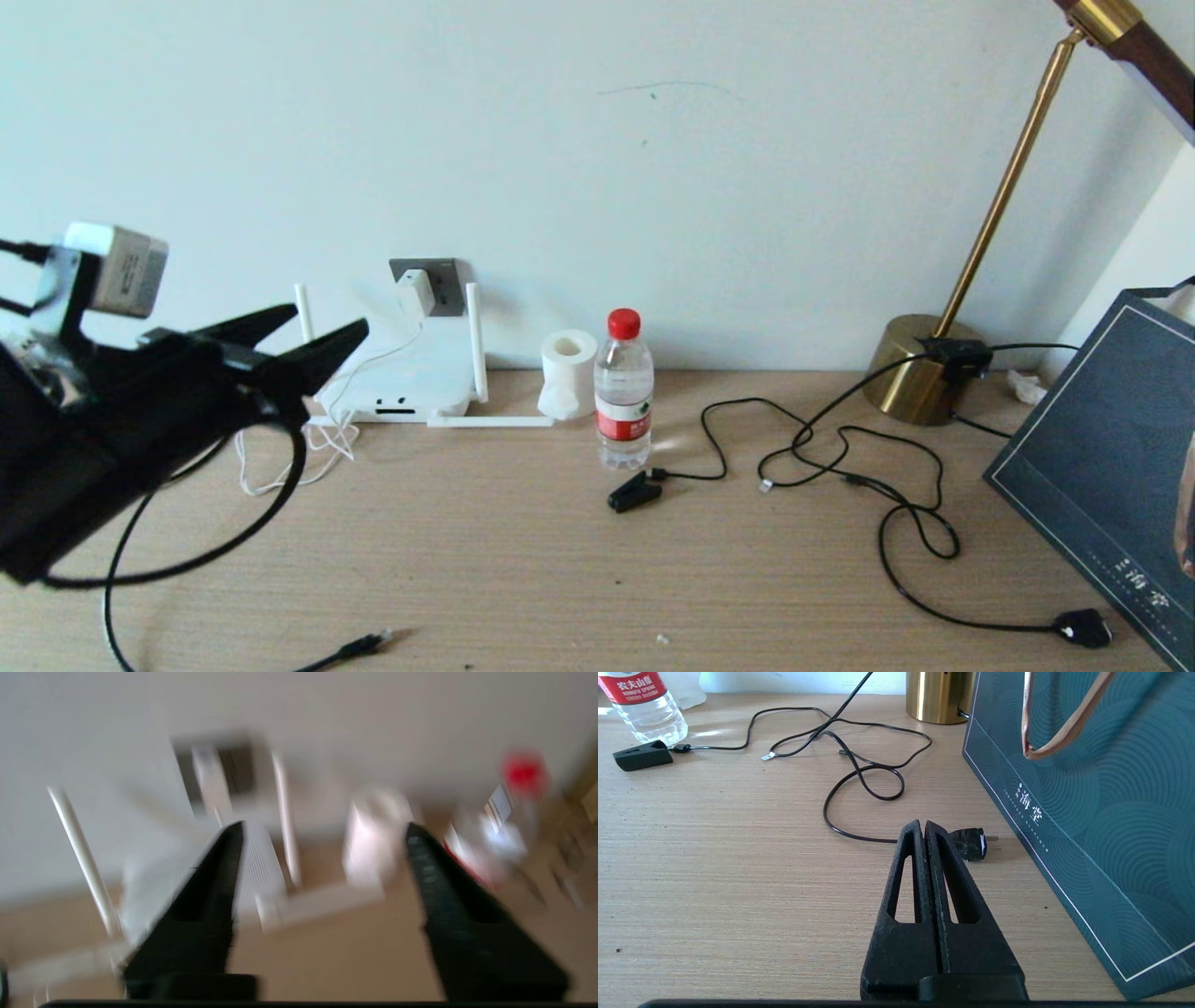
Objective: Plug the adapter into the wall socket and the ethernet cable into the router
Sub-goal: Pick up cable
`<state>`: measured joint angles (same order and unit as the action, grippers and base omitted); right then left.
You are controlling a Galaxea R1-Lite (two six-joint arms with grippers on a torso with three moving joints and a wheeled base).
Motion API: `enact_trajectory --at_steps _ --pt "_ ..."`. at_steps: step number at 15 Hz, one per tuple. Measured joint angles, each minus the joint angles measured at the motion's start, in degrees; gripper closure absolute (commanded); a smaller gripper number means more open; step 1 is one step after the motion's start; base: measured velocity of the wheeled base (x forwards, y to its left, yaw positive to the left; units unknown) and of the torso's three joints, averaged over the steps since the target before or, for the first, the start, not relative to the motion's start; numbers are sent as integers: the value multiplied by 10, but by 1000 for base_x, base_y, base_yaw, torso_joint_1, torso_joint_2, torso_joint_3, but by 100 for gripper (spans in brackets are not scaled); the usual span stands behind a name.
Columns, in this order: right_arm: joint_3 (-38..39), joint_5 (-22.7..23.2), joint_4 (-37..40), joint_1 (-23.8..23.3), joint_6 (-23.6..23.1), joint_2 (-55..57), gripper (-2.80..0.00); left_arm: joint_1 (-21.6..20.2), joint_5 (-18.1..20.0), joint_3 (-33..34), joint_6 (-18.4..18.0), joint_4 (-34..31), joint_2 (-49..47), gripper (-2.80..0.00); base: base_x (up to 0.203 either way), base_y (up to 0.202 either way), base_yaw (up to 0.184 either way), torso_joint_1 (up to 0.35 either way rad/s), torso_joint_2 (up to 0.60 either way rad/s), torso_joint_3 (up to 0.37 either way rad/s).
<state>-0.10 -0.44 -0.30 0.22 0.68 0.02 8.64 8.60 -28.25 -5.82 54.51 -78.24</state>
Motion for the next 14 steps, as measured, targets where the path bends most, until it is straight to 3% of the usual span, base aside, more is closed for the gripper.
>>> enact_trajectory --at_steps 2,4,6,9,10,11,14 --pt "0 0 0 0 0 0 0 -1 23 37 -26 -110 71 0 0 0 0 0 0 0" --pt "0 0 0 0 0 0 0 0 44 47 -84 -265 135 0 0 0 0 0 0 0" --pt "0 0 0 0 0 0 0 1 66 33 -193 -450 185 0 0 0 0 0 0 0" --pt "0 0 0 0 0 0 0 1 79 -21 -392 -695 206 0 0 0 0 0 0 0" --pt "0 0 0 0 0 0 0 1 80 -33 -442 -752 199 0 0 0 0 0 0 0" --pt "0 0 0 0 0 0 0 1 80 -44 -493 -799 184 -280 0 0 0 0 0 0" --pt "0 0 0 0 0 0 0 0 80 -72 -602 -828 120 -280 0 0 0 0 0 0"
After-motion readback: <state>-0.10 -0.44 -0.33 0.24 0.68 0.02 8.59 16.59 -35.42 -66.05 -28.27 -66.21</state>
